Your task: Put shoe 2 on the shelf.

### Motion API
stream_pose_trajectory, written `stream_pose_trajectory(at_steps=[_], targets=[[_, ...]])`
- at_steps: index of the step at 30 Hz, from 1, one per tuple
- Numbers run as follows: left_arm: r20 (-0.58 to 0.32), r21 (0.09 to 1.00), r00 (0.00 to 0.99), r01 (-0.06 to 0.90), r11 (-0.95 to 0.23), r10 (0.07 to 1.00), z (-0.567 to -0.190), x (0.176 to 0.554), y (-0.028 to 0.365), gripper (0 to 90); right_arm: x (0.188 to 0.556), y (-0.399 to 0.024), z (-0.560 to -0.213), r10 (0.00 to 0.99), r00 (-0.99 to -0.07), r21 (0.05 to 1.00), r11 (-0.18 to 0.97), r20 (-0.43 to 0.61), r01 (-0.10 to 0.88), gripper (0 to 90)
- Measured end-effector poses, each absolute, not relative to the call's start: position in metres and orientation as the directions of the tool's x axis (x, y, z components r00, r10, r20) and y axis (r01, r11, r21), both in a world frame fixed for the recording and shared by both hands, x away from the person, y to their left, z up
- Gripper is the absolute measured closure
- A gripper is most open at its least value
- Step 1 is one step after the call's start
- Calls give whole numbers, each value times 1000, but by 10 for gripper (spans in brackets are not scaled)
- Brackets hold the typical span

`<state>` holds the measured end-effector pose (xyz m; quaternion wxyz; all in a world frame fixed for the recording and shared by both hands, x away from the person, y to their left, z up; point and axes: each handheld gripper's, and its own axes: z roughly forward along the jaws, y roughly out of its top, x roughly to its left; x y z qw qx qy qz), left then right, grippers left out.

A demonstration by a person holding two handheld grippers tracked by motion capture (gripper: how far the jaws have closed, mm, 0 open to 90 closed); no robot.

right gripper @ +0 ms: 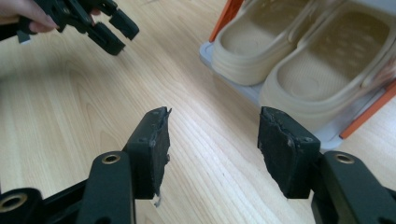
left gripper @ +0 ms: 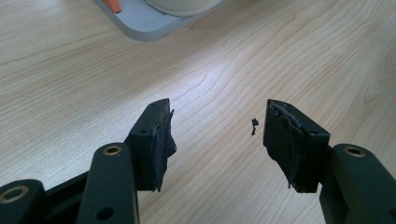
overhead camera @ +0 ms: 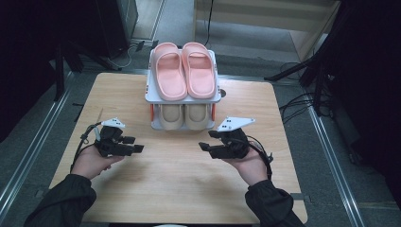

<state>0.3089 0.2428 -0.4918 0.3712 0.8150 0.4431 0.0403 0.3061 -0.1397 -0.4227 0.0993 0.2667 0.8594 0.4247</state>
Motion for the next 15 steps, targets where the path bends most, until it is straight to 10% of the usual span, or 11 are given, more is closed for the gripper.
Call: stream_pose_trajectory(at_steps=[15], targets=[[-257,632,613,692,-351,747,-492,309,242,411,299,-165,-455,558,-825,785,471,89,403,364]])
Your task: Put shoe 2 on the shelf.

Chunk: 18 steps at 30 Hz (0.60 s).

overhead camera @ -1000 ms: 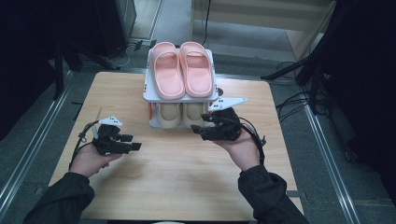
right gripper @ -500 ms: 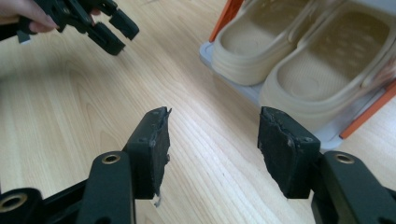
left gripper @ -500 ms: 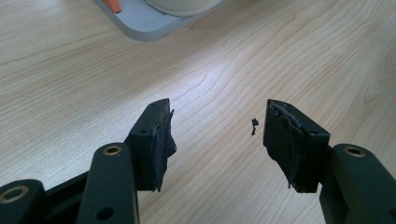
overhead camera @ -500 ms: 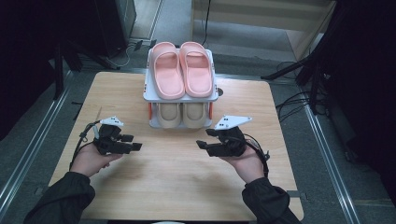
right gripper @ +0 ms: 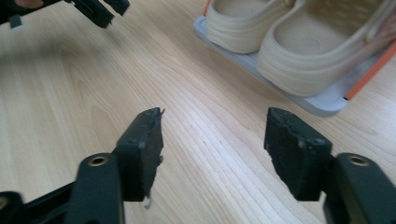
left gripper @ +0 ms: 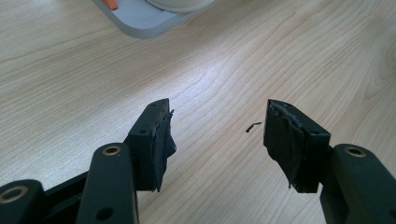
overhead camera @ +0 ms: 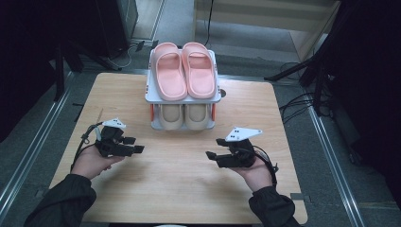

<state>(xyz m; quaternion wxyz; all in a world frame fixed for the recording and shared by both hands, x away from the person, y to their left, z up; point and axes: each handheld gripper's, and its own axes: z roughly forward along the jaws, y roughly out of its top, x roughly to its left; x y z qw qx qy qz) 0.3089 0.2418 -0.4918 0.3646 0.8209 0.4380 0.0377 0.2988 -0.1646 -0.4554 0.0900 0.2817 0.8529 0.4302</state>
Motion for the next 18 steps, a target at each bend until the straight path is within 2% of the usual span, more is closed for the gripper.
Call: stream_pose_trajectory(at_steps=[9,18], targets=[[-243,633,624,682,-366,743,-492,308,240,412,301,-180,-466,591,-795,780,430,139,456,326],[-231,629,633,677,-383,739,-492,307,238,413,303,-181,-469,596,-791,776,432,137,460,299]])
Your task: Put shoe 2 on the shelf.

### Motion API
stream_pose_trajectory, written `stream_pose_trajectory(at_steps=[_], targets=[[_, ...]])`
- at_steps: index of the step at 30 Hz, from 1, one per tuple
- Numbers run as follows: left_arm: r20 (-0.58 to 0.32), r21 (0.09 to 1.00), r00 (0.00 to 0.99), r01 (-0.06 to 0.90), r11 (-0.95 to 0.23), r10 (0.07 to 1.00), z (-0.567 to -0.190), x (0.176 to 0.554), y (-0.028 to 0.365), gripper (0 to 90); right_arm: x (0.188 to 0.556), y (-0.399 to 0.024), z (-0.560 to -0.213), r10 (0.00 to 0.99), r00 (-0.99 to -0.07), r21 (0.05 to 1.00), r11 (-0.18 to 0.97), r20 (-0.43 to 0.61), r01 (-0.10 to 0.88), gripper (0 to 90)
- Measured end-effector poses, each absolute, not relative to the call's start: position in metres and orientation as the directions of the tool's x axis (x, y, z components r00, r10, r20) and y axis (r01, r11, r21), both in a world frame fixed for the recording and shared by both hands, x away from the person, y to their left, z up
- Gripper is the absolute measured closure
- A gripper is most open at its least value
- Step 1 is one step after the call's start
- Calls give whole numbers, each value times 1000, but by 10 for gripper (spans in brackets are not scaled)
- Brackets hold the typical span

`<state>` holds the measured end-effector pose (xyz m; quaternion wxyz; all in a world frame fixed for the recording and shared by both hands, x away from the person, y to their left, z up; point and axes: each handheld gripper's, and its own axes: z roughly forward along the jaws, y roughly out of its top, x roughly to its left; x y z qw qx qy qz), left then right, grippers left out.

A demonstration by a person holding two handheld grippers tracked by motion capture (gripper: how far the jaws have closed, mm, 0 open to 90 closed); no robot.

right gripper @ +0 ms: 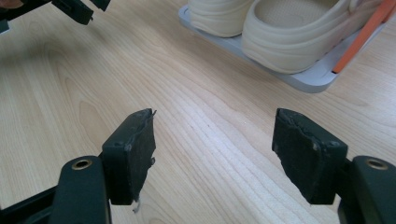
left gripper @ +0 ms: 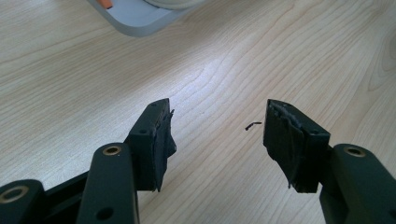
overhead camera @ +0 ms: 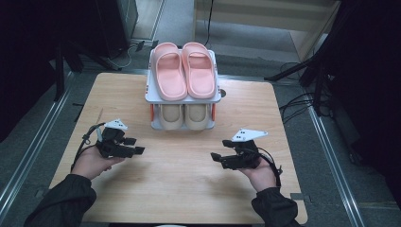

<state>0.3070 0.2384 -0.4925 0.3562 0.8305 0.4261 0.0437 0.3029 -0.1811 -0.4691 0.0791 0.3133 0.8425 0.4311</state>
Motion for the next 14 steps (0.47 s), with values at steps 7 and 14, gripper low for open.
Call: stream_pose_trajectory(at_steps=[7,14], targets=[[-229,635,631,674,-378,741,-492,307,241,413,302,-176,-471,583,-802,766,455,130,454,293],[-235,628,645,672,-393,727,-494,306,237,392,302,-171,-474,564,-819,755,490,108,437,275]])
